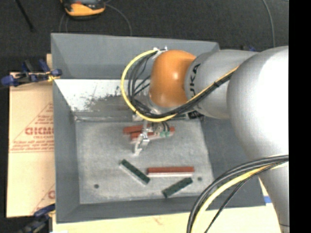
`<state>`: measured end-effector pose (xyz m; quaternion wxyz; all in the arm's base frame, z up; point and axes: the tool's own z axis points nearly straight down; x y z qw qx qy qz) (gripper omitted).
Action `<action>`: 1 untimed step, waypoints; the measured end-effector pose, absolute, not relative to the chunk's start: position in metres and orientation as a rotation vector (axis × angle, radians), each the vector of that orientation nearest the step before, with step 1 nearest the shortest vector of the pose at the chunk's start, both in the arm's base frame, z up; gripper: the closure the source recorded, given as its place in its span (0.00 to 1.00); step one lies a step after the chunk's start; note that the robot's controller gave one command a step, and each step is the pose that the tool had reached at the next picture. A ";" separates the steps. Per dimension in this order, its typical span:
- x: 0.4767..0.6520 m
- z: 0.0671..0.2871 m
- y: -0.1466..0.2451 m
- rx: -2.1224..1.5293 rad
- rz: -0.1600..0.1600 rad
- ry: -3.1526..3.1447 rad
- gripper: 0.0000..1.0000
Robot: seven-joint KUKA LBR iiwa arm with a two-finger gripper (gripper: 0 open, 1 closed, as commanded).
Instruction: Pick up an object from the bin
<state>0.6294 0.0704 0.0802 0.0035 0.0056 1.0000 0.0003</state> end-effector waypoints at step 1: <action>0.636 0.095 0.041 -0.171 -0.001 3.133 0.00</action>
Offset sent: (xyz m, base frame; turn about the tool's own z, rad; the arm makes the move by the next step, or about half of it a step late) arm 0.0090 -0.0447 -0.0102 -0.2635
